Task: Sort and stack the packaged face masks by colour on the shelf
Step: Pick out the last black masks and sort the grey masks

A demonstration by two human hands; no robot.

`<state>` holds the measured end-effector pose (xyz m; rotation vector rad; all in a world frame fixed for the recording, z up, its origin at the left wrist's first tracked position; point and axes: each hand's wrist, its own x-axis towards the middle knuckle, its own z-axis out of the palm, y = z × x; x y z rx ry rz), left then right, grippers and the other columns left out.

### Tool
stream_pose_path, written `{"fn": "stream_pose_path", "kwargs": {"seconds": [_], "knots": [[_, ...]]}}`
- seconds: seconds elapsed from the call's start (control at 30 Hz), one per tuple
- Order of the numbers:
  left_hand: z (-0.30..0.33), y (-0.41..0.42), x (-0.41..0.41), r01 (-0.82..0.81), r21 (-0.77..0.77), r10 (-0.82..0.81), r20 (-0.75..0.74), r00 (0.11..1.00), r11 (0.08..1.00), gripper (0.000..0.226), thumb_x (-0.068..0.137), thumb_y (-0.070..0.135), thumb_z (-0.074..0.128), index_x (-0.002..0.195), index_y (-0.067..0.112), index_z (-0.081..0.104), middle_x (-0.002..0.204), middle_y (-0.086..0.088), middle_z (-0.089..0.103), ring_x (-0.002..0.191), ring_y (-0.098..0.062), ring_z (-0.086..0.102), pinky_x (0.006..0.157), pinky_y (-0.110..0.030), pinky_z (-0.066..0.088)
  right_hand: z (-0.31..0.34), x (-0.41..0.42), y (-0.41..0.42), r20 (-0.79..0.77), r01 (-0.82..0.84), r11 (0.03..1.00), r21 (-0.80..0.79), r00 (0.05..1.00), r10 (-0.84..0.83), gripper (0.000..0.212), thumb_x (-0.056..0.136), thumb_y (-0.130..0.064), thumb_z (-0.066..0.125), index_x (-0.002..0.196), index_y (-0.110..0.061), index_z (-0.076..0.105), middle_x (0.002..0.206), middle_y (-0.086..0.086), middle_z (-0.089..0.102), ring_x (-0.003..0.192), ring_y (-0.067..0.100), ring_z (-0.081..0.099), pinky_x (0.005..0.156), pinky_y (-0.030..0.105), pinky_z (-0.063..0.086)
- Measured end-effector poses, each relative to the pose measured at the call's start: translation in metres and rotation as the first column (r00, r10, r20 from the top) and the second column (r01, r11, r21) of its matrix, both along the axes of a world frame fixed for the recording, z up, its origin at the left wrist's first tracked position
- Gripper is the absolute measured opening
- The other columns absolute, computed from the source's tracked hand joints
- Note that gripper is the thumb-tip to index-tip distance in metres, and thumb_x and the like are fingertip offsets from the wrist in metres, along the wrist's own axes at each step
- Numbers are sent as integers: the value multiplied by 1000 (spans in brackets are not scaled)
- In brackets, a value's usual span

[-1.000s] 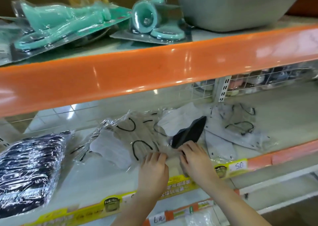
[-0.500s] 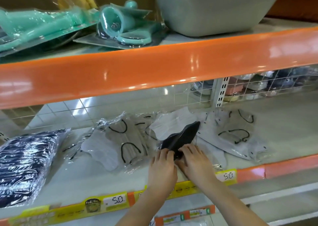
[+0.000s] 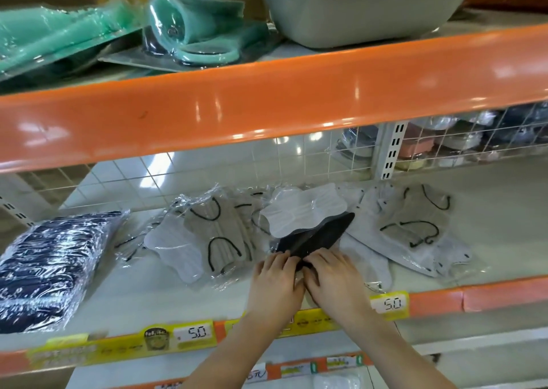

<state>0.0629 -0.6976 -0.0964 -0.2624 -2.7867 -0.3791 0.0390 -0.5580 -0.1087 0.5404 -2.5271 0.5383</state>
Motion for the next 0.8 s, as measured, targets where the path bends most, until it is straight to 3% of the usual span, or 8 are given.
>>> {"fn": "stream_pose_path", "kwargs": {"seconds": [0.27,0.33,0.4,0.47,0.63,0.8], "knots": [[-5,3,0,-46,-48,40,-119,992,998,19,78,30,47,73,22,64,70,7,58,65,-17,58,51,-28,45,0,3,1,-24,-8,1000,1,1000,8,25,84,-27,46,77,-21,69,81,-5,61,79,16,58,73,29,46],[-6,4,1,-43,-56,35,-135,990,997,5,74,21,60,70,19,61,69,4,55,62,-19,56,49,-28,43,2,4,1,-9,-4,1000,-26,1000,4,26,85,-27,45,81,-21,69,85,-4,62,82,15,58,76,29,48],[-5,5,4,-46,-30,42,-141,989,998,11,68,13,69,69,17,59,67,4,55,60,-19,55,48,-28,42,3,4,2,-2,-1,999,-36,1000,1,28,87,-29,43,84,-20,70,87,-4,63,85,15,60,80,31,50],[-4,4,4,-54,9,55,-164,985,998,2,73,16,57,71,16,57,67,4,55,60,-18,55,46,-26,40,5,5,2,-2,5,998,-57,1000,-5,29,89,-29,43,86,-19,70,88,-3,63,85,16,61,81,32,50],[11,1,4,-19,175,55,-206,977,984,13,83,17,48,81,13,60,75,1,61,65,-18,58,44,-30,45,11,7,2,10,54,996,-74,999,-53,30,89,-36,46,89,-16,69,88,-1,66,83,18,62,81,34,49],[40,2,-3,9,116,32,-342,939,993,20,88,21,46,79,16,63,70,5,61,58,-15,58,39,-26,43,19,9,11,12,82,993,-86,997,-81,29,81,-27,42,92,-14,66,85,0,65,79,23,64,70,36,51]]}}
